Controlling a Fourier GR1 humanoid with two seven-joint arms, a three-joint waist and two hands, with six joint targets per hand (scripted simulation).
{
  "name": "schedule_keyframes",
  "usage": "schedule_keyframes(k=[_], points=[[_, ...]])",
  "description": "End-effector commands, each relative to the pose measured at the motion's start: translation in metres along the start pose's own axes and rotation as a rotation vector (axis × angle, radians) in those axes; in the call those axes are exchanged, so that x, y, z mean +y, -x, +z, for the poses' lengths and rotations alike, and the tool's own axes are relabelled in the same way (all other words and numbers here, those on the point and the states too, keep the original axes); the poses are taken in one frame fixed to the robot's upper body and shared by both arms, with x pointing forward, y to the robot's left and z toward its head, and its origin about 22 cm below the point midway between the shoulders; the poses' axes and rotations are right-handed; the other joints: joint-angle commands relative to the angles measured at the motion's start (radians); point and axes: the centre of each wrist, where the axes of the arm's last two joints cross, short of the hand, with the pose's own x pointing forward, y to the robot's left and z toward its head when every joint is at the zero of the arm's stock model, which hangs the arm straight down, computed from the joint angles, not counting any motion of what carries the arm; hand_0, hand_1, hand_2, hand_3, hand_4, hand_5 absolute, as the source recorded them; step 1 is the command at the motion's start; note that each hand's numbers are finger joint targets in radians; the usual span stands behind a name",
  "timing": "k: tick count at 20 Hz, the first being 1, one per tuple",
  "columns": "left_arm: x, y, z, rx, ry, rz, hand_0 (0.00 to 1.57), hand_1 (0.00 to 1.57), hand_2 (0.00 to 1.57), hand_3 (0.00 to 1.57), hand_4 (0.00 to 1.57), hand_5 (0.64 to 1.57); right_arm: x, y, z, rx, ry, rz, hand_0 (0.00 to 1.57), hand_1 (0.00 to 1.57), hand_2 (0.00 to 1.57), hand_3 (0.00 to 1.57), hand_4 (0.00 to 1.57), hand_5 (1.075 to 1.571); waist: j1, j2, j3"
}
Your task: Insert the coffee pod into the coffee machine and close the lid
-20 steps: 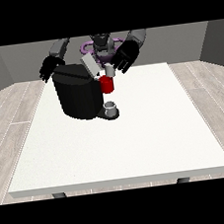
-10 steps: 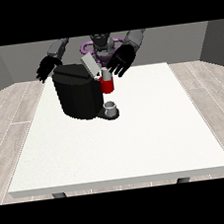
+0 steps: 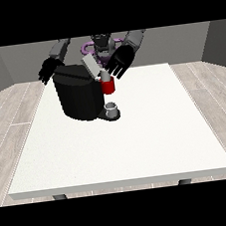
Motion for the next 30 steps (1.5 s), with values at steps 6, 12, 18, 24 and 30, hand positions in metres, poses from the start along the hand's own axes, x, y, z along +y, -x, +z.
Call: schedule_keyframes(k=[6,12,18,24,30], points=[[0.003,-0.004,-0.001,0.002,0.035,0.005,1.22,1.22,1.27,1.20,0.49,1.571,-0.026,0.011,0.001,-0.010,0.042,-0.003,0.00,0.00,0.00,0.00,0.45,1.571,0.026,-0.011,0.0003],[-0.015,-0.010,-0.005,0.023,0.027,0.007,1.22,1.22,1.25,1.15,0.47,1.571,-0.035,0.002,-0.008,-0.020,0.024,-0.009,0.00,0.00,0.00,0.00,0.42,1.571,0.005,0.027,0.0004],[-0.008,0.000,-0.002,-0.002,0.035,-0.029,1.15,1.15,1.18,1.02,0.45,1.571,0.010,0.003,0.003,-0.011,0.043,0.001,0.00,0.00,0.00,0.00,0.42,1.571,0.010,0.021,-0.0002],[-0.010,0.006,0.003,-0.014,0.024,-0.065,1.07,1.07,1.12,0.95,0.38,1.571,-0.031,0.006,-0.004,-0.019,0.061,0.009,0.00,0.00,0.00,0.00,0.40,1.571,0.036,0.023,0.0002],[0.004,-0.002,-0.001,-0.011,0.009,-0.066,1.07,1.07,1.12,0.93,0.37,1.571,-0.021,-0.001,-0.007,-0.026,0.039,-0.013,0.00,0.00,0.00,0.00,0.48,1.571,0.019,0.024,0.0002]])
